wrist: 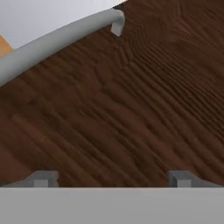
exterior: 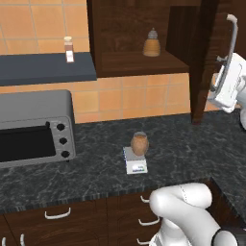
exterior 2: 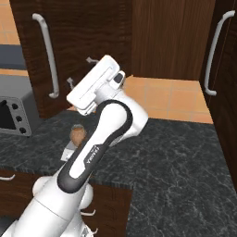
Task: Pick the honey bottle and place it on the digital scale for weighing, and close the cabinet.
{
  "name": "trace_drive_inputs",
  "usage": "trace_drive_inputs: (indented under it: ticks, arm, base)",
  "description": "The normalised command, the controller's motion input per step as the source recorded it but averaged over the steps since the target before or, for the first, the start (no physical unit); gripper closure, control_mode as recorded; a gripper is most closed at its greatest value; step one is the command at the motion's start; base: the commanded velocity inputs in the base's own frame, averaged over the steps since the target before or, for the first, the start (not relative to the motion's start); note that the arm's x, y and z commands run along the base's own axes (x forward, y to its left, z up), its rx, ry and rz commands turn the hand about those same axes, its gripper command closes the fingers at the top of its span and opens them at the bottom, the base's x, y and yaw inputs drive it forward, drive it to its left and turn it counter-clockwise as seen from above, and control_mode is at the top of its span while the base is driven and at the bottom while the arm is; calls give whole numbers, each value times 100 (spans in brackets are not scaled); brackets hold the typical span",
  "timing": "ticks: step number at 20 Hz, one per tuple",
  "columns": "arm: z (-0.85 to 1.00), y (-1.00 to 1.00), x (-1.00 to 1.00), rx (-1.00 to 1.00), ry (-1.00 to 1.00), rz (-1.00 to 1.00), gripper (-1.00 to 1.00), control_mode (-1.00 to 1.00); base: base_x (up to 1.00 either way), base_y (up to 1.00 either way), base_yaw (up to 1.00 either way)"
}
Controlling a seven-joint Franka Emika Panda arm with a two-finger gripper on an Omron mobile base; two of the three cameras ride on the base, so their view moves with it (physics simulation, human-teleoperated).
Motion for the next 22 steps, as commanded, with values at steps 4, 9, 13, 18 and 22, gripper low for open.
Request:
trace_drive_inputs:
  ticks: [4, 9, 13, 18, 22]
  arm:
    - [13, 100, 36, -28, -1, -30, -100, -100]
    - [-1, 100, 84, -23, 0, -40, -100, -100]
    - [-2, 74, 93, -18, 0, -44, -100, -100]
    - [-7, 63, 87, -20, 1, -53, -100, -100]
    - [0, 31, 82, -13, 9, -42, -100, -100]
  base:
    - [0, 0, 0]
    - [0, 0, 0]
    - [0, 0, 0]
    - [0, 0, 0]
    - [0, 0, 0]
